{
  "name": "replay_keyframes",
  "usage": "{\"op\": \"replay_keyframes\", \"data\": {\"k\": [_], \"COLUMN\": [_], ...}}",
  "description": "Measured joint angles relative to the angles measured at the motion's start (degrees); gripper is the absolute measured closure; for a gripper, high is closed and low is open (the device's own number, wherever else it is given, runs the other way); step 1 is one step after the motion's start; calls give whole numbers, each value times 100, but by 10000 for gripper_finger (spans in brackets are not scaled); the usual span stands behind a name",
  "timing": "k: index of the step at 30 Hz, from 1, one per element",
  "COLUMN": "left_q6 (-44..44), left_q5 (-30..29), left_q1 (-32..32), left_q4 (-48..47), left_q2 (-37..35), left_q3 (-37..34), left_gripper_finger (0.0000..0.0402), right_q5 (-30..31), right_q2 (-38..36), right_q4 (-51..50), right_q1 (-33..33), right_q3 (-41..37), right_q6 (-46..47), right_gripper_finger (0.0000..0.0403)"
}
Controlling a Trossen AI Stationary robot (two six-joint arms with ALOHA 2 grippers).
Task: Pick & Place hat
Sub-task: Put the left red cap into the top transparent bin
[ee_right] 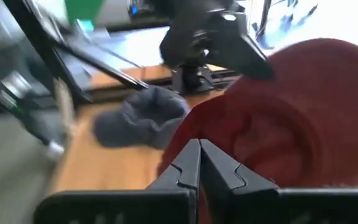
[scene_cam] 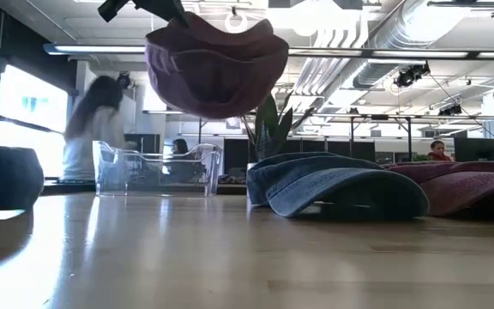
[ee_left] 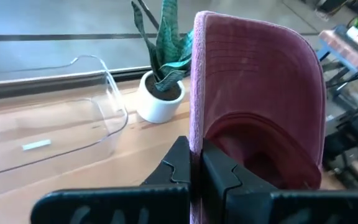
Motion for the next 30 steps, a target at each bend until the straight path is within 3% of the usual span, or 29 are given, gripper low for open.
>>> {"op": "replay_keyframes", "data": {"k": [6, 10, 15, 18, 23, 28, 30], "left_q6": [38, 314, 1258, 1847, 2943, 3145, 3212], "left_q5": [65, 180, 456, 594, 573, 596, 584], "left_q1": [-2, -2, -4, -109, -409, -610, -678], "left_q4": [332, 683, 1437, 1865, 2653, 2888, 2901], "left_q2": [0, 0, -2, -2, -2, 2, 2], "left_q3": [0, 0, 0, 0, -7, -7, -7], "left_gripper_finger": [401, 401, 401, 401, 401, 401, 401], "right_q5": [1536, 2323, 3471, 3794, 3819, 4722, 4758], "right_q2": [1064, 1548, 1888, 2027, 2128, 2194, 2194], "right_q4": [-353, -562, -751, -1003, -1108, -923, -670], "right_q1": [338, 389, 397, 398, 329, 333, 330], "right_q3": [739, 864, 747, 687, 698, 695, 695], "right_q6": [-1324, -1678, -1697, -1703, -1468, -1468, -1474], "right_gripper_finger": [402, 402, 402, 402, 402, 403, 403]}}
